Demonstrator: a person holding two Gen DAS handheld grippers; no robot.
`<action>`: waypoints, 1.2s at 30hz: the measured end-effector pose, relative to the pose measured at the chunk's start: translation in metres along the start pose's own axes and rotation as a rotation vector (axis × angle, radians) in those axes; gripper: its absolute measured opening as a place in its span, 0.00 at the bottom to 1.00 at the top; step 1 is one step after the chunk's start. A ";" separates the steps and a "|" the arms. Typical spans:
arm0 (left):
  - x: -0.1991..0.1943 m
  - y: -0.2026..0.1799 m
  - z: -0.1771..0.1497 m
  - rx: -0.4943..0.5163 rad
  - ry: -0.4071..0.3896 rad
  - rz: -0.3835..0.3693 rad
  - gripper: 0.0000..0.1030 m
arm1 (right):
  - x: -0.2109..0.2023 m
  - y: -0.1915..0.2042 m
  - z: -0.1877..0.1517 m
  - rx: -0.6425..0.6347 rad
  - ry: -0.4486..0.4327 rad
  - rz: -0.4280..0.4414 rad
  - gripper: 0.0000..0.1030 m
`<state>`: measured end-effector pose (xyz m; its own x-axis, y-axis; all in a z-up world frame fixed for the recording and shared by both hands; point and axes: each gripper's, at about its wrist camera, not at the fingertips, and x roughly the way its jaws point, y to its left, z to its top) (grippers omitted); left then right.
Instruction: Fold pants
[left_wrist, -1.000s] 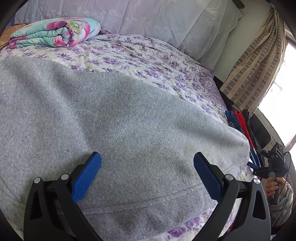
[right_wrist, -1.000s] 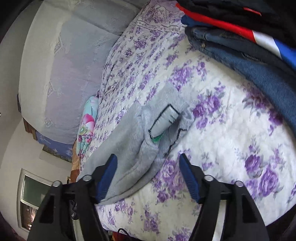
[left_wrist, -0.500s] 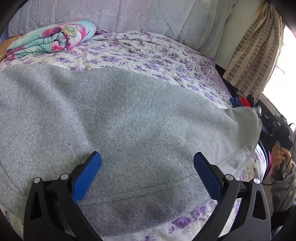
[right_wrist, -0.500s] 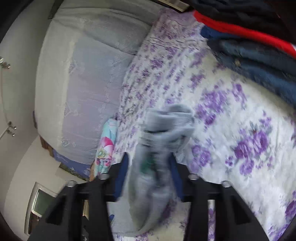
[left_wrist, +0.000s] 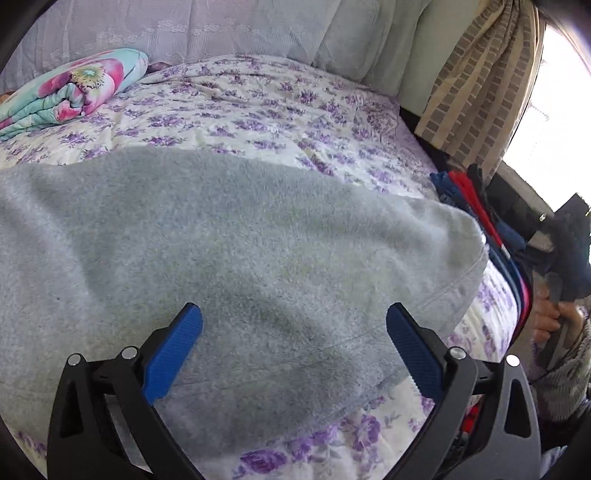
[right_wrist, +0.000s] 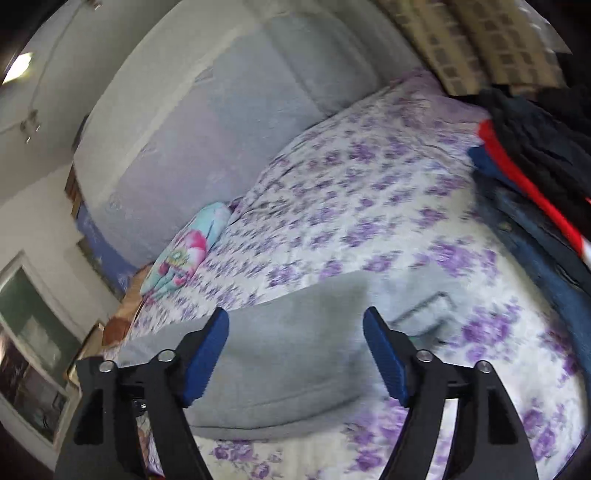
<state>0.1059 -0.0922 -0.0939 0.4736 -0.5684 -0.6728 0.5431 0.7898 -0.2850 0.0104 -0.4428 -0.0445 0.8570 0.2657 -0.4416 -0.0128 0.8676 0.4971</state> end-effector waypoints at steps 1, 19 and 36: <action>0.006 -0.002 -0.003 0.013 0.016 0.027 0.95 | 0.016 0.007 -0.001 -0.027 0.040 0.006 0.83; 0.001 0.036 0.064 -0.052 -0.040 0.031 0.95 | 0.105 0.097 0.049 -0.070 0.246 0.248 0.97; -0.003 0.058 0.007 -0.092 -0.034 -0.028 0.95 | 0.312 0.168 0.013 0.094 0.906 0.555 0.97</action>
<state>0.1408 -0.0464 -0.1037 0.4831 -0.5968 -0.6406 0.4911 0.7905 -0.3660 0.2822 -0.2196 -0.0890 0.0396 0.8609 -0.5072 -0.2110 0.5034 0.8379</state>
